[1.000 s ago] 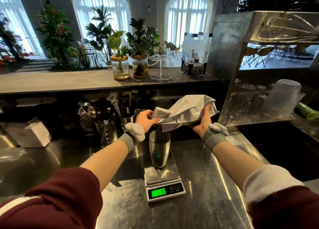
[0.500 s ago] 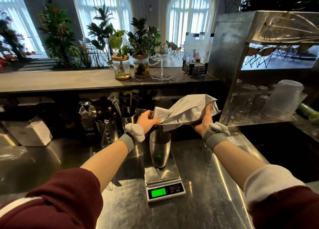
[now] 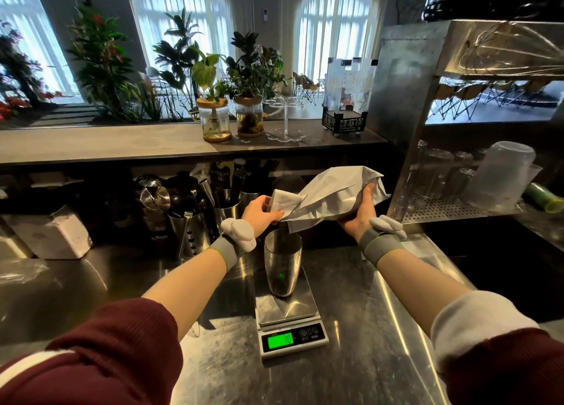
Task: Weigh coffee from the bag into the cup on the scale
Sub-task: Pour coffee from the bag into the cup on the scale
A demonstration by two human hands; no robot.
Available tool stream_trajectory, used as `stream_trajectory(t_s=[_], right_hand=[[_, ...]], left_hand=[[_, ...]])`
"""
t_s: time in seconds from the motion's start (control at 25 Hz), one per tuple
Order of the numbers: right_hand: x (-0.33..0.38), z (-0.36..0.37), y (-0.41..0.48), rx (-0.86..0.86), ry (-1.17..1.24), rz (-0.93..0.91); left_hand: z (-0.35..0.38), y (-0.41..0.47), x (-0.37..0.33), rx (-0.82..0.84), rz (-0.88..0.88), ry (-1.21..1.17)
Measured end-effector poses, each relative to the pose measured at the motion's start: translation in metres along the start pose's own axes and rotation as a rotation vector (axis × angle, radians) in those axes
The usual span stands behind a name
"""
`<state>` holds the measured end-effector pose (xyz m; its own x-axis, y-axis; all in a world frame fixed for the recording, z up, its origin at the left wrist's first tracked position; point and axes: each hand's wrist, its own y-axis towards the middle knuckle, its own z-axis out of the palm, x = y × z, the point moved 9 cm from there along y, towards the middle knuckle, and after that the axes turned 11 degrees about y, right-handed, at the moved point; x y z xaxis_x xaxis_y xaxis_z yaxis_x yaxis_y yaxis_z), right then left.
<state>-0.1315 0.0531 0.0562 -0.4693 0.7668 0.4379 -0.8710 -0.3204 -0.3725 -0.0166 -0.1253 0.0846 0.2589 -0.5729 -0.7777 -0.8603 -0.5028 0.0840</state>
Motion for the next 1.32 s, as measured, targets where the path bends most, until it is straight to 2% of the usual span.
stream_trajectory(t_s=[0.16,0.32,0.64,0.92,1.16,1.32], right_hand=[[-0.001,-0.002,0.000,-0.007,-0.001,0.003],[-0.001,-0.001,0.001,-0.002,0.011,0.002],[0.002,-0.002,0.005,-0.005,0.019,-0.006],[-0.002,0.000,0.004,0.010,-0.009,0.012],[-0.003,0.003,0.007,0.023,-0.021,-0.002],[-0.004,0.002,0.006,0.023,-0.023,0.005]], left_hand=[[-0.007,-0.001,-0.006,-0.073,0.057,0.096],[-0.008,-0.002,-0.008,-0.078,0.076,0.075],[-0.001,-0.003,-0.004,-0.021,0.018,0.012],[-0.006,0.000,-0.003,-0.087,0.040,0.057],[-0.003,0.001,0.005,-0.020,-0.016,0.003],[-0.007,-0.001,0.002,-0.086,0.006,0.053]])
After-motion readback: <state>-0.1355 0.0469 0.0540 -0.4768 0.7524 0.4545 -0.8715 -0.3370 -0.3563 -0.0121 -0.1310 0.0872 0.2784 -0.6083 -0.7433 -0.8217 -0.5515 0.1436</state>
